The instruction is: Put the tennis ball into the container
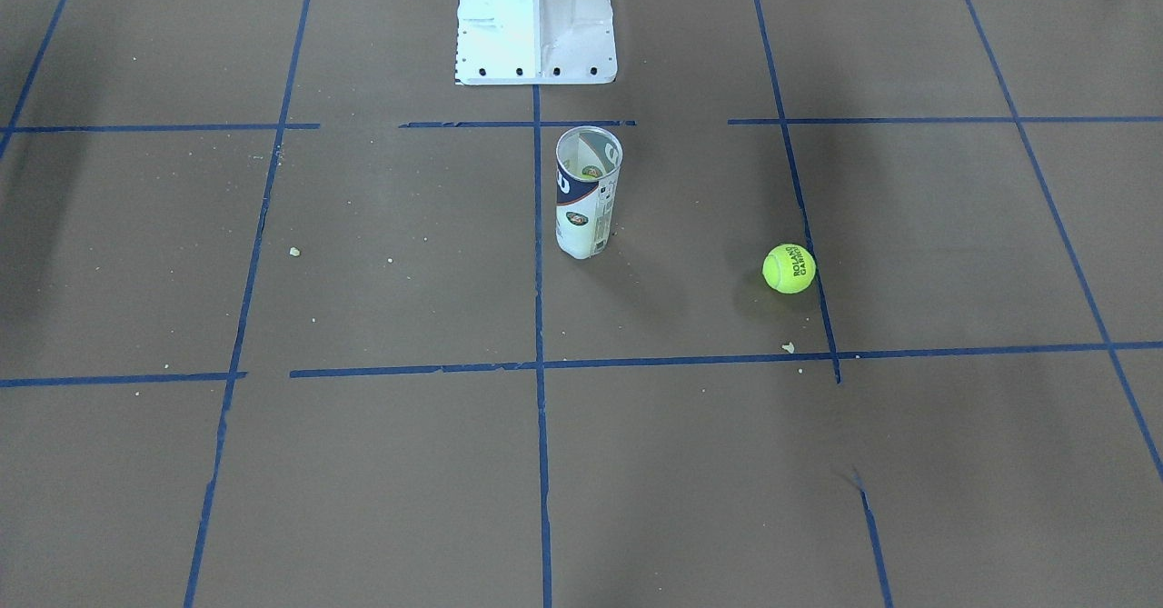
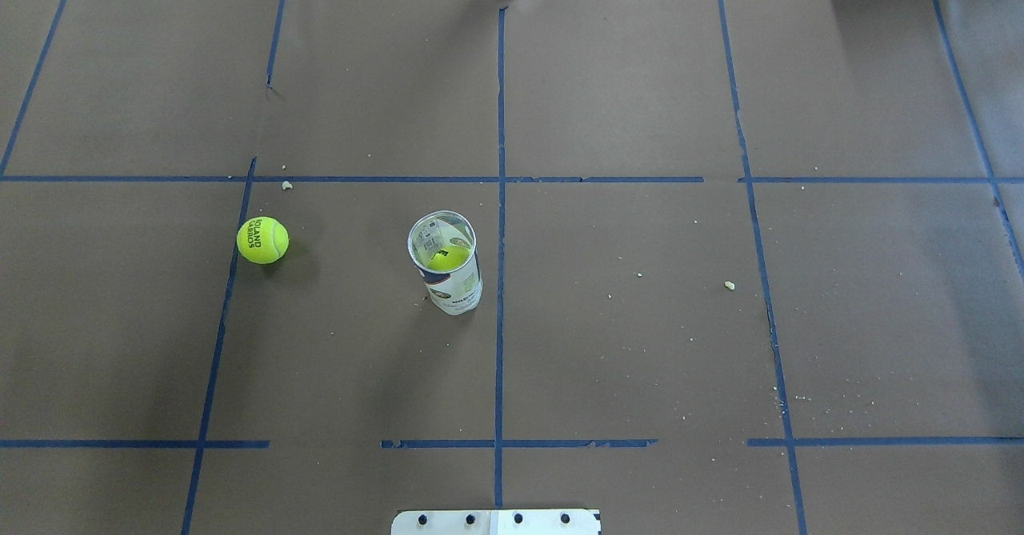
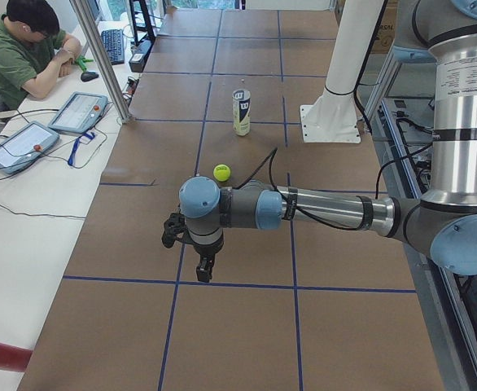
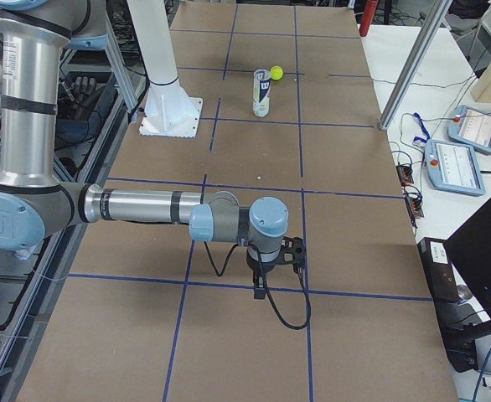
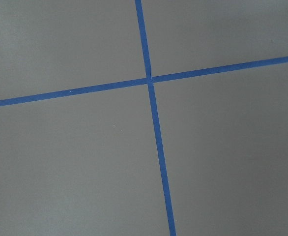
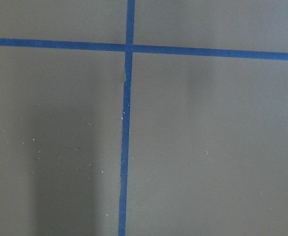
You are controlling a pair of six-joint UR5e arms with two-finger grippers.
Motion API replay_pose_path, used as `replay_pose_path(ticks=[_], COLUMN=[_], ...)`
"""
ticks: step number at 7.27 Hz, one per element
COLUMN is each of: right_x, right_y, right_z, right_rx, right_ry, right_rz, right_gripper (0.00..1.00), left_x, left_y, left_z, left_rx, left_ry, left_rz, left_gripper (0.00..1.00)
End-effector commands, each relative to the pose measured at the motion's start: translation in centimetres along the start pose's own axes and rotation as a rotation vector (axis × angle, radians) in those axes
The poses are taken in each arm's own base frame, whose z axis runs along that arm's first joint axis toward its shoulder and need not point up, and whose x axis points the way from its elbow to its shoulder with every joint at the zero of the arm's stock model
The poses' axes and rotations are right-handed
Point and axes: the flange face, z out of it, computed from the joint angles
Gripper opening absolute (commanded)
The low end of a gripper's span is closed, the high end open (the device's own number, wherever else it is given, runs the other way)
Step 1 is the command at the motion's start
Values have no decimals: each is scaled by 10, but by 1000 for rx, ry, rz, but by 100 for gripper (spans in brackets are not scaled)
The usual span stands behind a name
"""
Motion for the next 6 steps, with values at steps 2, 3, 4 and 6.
replay_pose_path(ticks=[2,3,4,6], right_x=[0,0,0,0], right_y=[0,0,0,0], right_z=[0,0,0,0], right_rx=[1,1,1,-1], right_ry=[0,0,0,0], right_rz=[0,0,0,1], right_gripper=[100,100,100,100], left_x=[-1,2,6,9], left_y=[-1,0,-1,-13], left_z=[0,-3,-7,-13], left_rx=[-1,4,13,26], left_ry=[-9,-10,-11,-36], left_rz=[2,7,16,24], left_gripper=[100,100,100,100])
